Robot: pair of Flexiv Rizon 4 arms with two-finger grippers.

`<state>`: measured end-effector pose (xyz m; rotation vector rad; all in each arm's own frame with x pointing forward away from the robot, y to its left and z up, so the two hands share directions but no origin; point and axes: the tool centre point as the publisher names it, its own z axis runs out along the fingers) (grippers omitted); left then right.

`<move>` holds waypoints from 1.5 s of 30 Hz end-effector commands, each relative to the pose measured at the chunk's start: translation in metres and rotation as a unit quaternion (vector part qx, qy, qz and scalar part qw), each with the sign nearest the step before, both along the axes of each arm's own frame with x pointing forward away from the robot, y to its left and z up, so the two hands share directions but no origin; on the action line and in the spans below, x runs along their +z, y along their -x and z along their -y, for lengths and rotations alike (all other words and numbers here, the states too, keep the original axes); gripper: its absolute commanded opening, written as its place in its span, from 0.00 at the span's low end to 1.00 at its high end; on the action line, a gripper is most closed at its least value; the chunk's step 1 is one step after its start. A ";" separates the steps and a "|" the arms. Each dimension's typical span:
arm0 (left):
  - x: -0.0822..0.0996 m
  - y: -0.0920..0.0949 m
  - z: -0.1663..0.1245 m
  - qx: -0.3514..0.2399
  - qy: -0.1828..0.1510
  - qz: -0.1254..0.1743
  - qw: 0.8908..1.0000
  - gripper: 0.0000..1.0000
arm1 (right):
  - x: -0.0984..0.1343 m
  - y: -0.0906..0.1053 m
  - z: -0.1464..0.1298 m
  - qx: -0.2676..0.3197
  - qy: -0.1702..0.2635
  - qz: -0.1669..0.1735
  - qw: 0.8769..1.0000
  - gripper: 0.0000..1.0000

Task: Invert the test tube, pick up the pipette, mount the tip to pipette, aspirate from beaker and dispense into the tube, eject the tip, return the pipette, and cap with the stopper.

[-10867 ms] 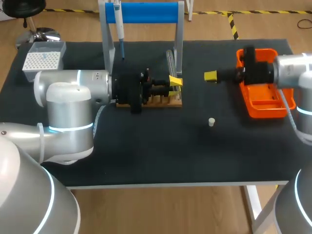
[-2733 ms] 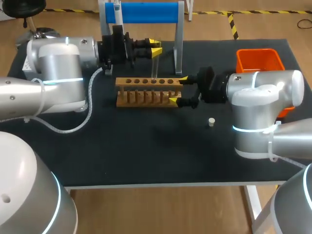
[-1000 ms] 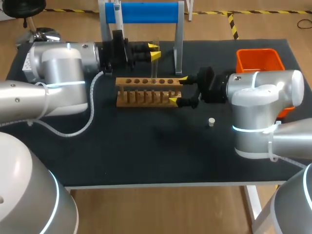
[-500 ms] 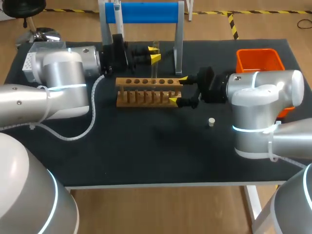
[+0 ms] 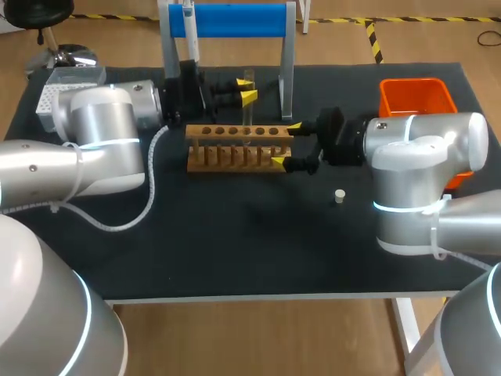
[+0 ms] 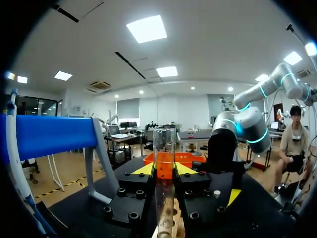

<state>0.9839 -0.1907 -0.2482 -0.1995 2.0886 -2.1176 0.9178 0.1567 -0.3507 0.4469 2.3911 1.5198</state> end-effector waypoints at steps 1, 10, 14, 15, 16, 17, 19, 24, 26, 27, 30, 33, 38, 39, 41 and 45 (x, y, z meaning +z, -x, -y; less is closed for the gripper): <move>-0.005 -0.001 0.001 0.003 0.004 0.000 1.000 0.00 | 0.000 0.000 0.001 0.001 0.001 -0.001 1.000 1.00; -0.015 -0.002 0.000 0.009 0.010 -0.004 1.000 0.00 | 0.000 0.000 0.001 0.001 0.001 -0.001 1.000 1.00; -0.018 -0.003 -0.001 0.010 0.012 -0.006 1.000 0.00 | 0.000 0.000 0.001 0.001 0.001 -0.001 1.000 1.00; -0.019 -0.003 -0.002 0.011 0.013 -0.007 1.000 0.00 | 0.000 0.000 0.001 0.001 0.001 -0.001 1.000 1.00; -0.020 -0.003 -0.002 0.012 0.014 -0.007 1.000 0.00 | 0.000 0.000 0.001 0.001 0.001 -0.001 1.000 1.00; -0.021 -0.003 -0.002 0.013 0.014 -0.008 1.000 0.00 | 0.000 0.000 0.001 0.001 0.001 -0.001 1.000 1.00; -0.023 -0.003 -0.003 0.014 0.014 -0.009 1.000 0.00 | 0.000 0.000 0.001 0.001 0.001 -0.001 1.000 1.00; -0.028 -0.004 -0.004 0.017 0.016 -0.010 1.000 0.00 | 0.000 0.000 0.001 0.001 0.001 -0.001 1.000 1.00; -0.029 -0.004 -0.004 0.017 0.016 -0.010 1.000 0.00 | 0.000 0.000 0.001 0.001 0.001 -0.001 1.000 1.00; -0.030 -0.004 -0.004 0.018 0.016 -0.011 1.000 0.00 | 0.000 0.000 0.001 0.001 0.001 -0.001 1.000 1.00; -0.031 -0.004 -0.004 0.019 0.017 -0.011 1.000 0.00 | 0.000 0.000 0.001 0.001 0.001 -0.001 1.000 1.00; -0.032 -0.004 -0.004 0.019 0.017 -0.010 1.000 0.00 | 0.000 0.000 0.001 0.001 0.001 -0.001 1.000 1.00; -0.036 -0.004 -0.004 0.019 0.017 -0.010 1.000 0.00 | 0.000 0.000 0.001 0.001 0.001 -0.001 1.000 1.00; -0.036 -0.004 -0.004 0.019 0.017 -0.010 1.000 0.00 | 0.000 0.000 0.001 0.001 0.001 -0.001 1.000 1.00; -0.038 -0.004 -0.004 0.019 0.017 -0.010 1.000 0.00 | 0.000 0.000 0.001 0.001 0.001 -0.001 1.000 1.00; -0.040 -0.003 -0.003 0.020 0.014 -0.011 1.000 0.15 | 0.000 0.000 0.001 0.001 0.001 -0.001 1.000 1.00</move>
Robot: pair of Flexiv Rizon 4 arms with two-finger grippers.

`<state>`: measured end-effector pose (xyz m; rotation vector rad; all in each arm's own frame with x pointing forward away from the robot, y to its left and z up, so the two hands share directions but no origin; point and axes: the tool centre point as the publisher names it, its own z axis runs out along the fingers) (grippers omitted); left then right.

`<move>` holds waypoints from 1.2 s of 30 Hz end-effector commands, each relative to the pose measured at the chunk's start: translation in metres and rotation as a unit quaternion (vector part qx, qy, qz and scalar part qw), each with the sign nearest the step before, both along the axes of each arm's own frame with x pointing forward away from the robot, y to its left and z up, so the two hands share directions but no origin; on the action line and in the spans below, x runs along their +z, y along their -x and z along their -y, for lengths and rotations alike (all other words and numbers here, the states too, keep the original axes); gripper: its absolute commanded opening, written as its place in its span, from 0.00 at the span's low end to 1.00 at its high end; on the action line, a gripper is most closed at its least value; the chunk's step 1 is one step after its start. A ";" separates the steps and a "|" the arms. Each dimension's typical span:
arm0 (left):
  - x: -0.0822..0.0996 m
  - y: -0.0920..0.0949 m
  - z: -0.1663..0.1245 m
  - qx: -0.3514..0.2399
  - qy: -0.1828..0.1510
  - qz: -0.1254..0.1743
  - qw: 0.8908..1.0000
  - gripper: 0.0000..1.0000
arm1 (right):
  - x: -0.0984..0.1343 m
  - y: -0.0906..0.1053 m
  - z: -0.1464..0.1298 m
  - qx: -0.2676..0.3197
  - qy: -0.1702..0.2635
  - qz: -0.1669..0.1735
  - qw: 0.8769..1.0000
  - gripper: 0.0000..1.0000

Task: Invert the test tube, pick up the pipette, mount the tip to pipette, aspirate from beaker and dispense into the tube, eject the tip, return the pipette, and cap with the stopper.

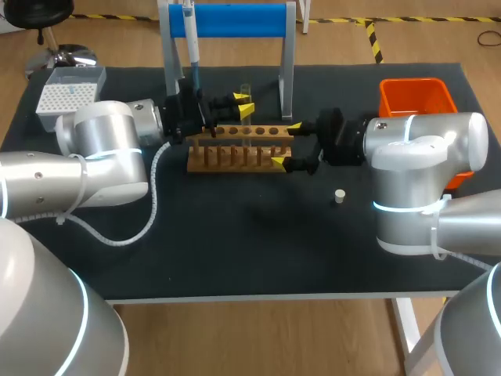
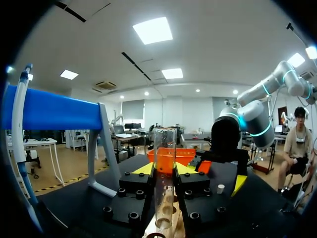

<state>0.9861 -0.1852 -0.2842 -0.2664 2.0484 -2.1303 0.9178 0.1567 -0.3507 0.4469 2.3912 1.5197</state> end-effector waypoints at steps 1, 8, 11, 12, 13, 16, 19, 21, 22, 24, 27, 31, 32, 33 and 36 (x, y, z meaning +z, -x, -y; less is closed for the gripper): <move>-0.004 -0.001 0.003 -0.001 -0.002 -0.003 1.000 0.67 | 0.000 0.000 0.001 0.001 0.001 -0.001 1.000 1.00; -0.001 0.002 0.000 -0.003 -0.004 -0.007 1.000 1.00 | 0.000 0.000 0.001 0.001 0.001 -0.001 1.000 1.00; 0.005 0.005 -0.005 -0.005 -0.010 -0.010 1.000 1.00 | 0.000 0.000 0.001 0.001 0.001 -0.001 1.000 1.00; 0.007 0.007 -0.007 -0.005 -0.012 -0.011 1.000 1.00 | 0.000 0.000 0.001 0.001 0.001 -0.001 1.000 1.00; 0.010 0.008 -0.011 -0.005 -0.019 -0.012 1.000 1.00 | 0.000 0.000 0.001 0.001 0.001 -0.001 1.000 1.00; 0.019 0.013 -0.023 -0.004 -0.033 -0.015 0.999 1.00 | 0.000 0.000 0.001 0.001 0.001 -0.001 1.000 1.00; 0.028 0.019 -0.042 0.004 -0.051 -0.022 0.998 1.00 | 0.000 0.000 0.001 0.001 0.001 -0.001 1.000 1.00; 0.032 0.025 -0.057 0.010 -0.066 -0.032 0.997 1.00 | 0.000 0.000 0.001 0.001 0.001 -0.001 1.000 1.00; 0.034 0.029 -0.067 0.018 -0.077 -0.037 0.996 1.00 | 0.000 0.000 0.001 0.001 0.001 -0.001 1.000 1.00; 0.034 0.038 -0.087 0.032 -0.101 -0.051 0.993 1.00 | 0.000 0.000 0.001 0.001 0.001 -0.001 1.000 1.00; 0.037 0.057 -0.118 0.066 -0.108 -0.083 0.988 1.00 | 0.000 0.000 0.001 0.001 0.001 -0.001 1.000 1.00; 0.037 0.057 -0.118 0.066 -0.108 -0.083 0.988 1.00 | 0.000 0.000 0.001 0.001 0.001 -0.001 1.000 1.00; 0.037 0.057 -0.118 0.066 -0.108 -0.083 0.988 1.00 | 0.000 0.000 0.001 0.001 0.001 -0.001 1.000 1.00; 0.037 0.057 -0.118 0.066 -0.108 -0.083 0.988 1.00 | 0.000 0.000 0.001 0.001 0.001 -0.001 1.000 1.00; 0.037 0.057 -0.118 0.066 -0.108 -0.083 0.988 1.00 | 0.000 0.000 0.001 0.001 0.001 -0.001 1.000 1.00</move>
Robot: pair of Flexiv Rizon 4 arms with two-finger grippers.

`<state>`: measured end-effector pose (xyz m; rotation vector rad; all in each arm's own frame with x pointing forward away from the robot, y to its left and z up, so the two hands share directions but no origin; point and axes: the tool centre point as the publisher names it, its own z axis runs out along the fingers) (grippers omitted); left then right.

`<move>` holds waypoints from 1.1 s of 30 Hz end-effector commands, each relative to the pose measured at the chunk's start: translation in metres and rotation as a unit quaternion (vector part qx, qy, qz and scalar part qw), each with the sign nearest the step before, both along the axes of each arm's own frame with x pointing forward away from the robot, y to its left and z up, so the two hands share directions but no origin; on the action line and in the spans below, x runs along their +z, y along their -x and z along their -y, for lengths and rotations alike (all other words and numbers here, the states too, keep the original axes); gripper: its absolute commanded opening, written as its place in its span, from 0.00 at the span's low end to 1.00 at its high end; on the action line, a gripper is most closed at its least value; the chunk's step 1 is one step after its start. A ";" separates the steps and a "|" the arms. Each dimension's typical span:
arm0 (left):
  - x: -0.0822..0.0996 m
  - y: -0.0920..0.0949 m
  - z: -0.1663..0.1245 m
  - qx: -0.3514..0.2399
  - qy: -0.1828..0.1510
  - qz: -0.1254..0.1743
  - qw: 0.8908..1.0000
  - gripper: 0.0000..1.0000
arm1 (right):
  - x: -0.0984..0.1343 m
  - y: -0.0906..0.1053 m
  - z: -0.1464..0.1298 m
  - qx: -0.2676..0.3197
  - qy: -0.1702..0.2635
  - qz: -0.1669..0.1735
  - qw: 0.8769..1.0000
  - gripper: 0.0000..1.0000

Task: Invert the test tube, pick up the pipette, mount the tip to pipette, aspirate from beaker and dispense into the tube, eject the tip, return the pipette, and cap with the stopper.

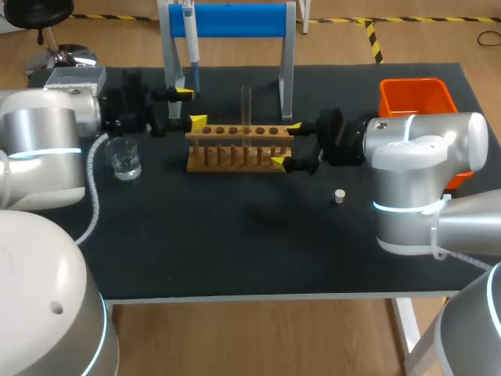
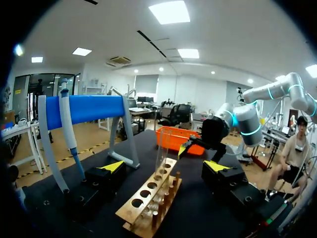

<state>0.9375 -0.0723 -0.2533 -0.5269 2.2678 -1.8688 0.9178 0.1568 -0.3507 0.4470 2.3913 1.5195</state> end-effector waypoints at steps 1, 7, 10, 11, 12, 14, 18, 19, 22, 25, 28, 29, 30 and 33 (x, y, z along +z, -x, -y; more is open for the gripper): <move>0.006 0.009 -0.005 0.011 -0.005 0.000 1.000 1.00 | 0.000 0.000 0.001 0.001 0.001 -0.001 1.000 1.00; 0.006 0.009 -0.005 0.011 -0.005 0.000 1.000 1.00 | 0.000 0.000 0.001 0.001 0.001 -0.001 1.000 1.00; 0.006 0.009 -0.005 0.011 -0.005 0.000 1.000 1.00 | 0.000 0.000 0.001 0.001 0.001 -0.001 1.000 1.00; 0.006 0.009 -0.005 0.011 -0.005 0.000 1.000 1.00 | 0.000 0.000 0.001 0.001 0.001 -0.001 1.000 1.00; 0.006 0.009 -0.005 0.011 -0.005 0.000 1.000 1.00 | 0.000 0.000 0.001 0.001 0.001 -0.001 1.000 1.00; 0.001 0.003 -0.022 0.039 -0.008 -0.003 0.999 1.00 | 0.000 0.000 0.001 0.001 0.001 -0.001 1.000 1.00; -0.005 -0.002 -0.075 0.114 -0.028 -0.008 0.993 1.00 | 0.000 0.000 0.001 0.001 0.001 -0.001 1.000 1.00; -0.007 -0.002 -0.090 0.136 -0.035 -0.010 0.990 1.00 | 0.000 0.000 0.001 0.001 0.001 -0.001 1.000 1.00; -0.012 0.002 -0.135 0.199 -0.053 -0.015 0.979 1.00 | 0.000 0.000 0.001 0.001 0.001 -0.001 1.000 1.00; -0.018 0.008 -0.176 0.250 -0.078 -0.029 0.965 1.00 | 0.000 0.000 0.001 0.001 0.001 -0.001 1.000 1.00; -0.021 0.013 -0.207 0.293 -0.087 -0.034 0.952 1.00 | 0.000 0.000 0.001 0.001 0.001 -0.001 1.000 1.00; -0.022 0.014 -0.215 0.309 -0.090 -0.034 0.946 1.00 | 0.000 0.000 0.001 0.001 0.001 -0.001 1.000 1.00; -0.023 0.015 -0.224 0.322 -0.092 -0.034 0.941 1.00 | 0.000 0.000 0.001 0.001 0.001 -0.001 1.000 1.00; -0.027 0.016 -0.247 0.370 -0.106 -0.039 0.922 1.00 | 0.000 0.000 0.001 0.001 0.001 -0.001 1.000 1.00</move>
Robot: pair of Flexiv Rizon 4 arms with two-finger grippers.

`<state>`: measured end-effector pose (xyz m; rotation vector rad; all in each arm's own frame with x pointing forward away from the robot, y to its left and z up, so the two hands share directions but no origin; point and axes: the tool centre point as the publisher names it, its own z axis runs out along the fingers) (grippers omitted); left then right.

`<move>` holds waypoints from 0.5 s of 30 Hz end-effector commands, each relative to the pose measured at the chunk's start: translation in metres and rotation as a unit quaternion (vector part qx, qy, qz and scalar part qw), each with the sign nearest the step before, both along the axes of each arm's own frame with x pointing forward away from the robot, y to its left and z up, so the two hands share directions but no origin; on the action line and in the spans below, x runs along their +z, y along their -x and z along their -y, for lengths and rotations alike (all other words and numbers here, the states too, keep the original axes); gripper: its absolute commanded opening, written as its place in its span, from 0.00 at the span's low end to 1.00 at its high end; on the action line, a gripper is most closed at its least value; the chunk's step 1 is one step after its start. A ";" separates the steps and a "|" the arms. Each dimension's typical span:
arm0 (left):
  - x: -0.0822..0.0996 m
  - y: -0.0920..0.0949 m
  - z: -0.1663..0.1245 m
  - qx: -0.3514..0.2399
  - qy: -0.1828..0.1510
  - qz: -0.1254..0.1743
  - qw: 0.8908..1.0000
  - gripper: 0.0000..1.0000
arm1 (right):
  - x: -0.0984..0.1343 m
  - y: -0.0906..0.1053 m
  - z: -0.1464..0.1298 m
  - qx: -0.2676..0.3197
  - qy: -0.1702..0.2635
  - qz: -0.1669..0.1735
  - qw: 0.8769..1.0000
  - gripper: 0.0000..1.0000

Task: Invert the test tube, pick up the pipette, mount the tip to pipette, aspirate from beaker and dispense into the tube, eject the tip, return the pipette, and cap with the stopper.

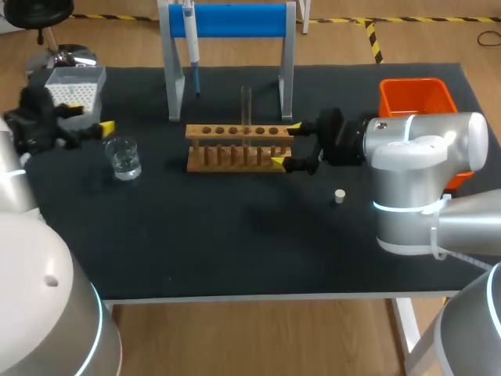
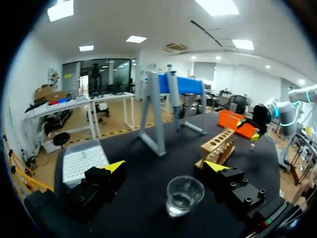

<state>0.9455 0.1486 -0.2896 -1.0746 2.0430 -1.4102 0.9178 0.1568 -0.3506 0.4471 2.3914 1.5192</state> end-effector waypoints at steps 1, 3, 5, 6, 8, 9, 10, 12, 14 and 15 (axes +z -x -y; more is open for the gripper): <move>0.008 0.024 -0.033 0.130 -0.037 0.006 0.991 1.00 | 0.000 0.000 0.001 0.001 0.001 -0.001 1.000 1.00; 0.007 0.023 -0.045 0.158 -0.045 0.003 0.986 1.00 | 0.000 0.000 0.001 0.001 0.001 -0.001 1.000 1.00; 0.007 0.021 -0.054 0.181 -0.054 0.003 0.982 1.00 | 0.000 0.000 0.001 0.001 0.001 -0.001 1.000 1.00; 0.006 0.018 -0.059 0.194 -0.059 0.001 0.979 1.00 | 0.000 0.000 0.001 0.001 0.001 -0.001 1.000 1.00; 0.006 0.013 -0.066 0.214 -0.063 -0.001 0.975 1.00 | 0.000 0.000 0.001 0.001 0.001 -0.001 1.000 1.00; 0.006 0.010 -0.068 0.220 -0.068 -0.003 0.973 1.00 | 0.000 0.000 0.001 0.001 0.001 -0.001 1.000 1.00; 0.006 0.008 -0.069 0.225 -0.070 -0.003 0.972 1.00 | 0.000 0.000 0.001 0.001 0.001 -0.001 1.000 1.00; 0.004 0.000 -0.073 0.242 -0.073 -0.003 0.967 1.00 | 0.000 0.000 0.001 0.001 0.001 -0.001 1.000 1.00; 0.002 -0.007 -0.076 0.255 -0.076 -0.006 0.964 1.00 | 0.000 0.000 0.001 0.001 0.001 -0.001 1.000 1.00; 0.000 -0.011 -0.078 0.260 -0.081 -0.009 0.962 1.00 | 0.000 0.000 0.001 0.001 0.001 -0.001 1.000 1.00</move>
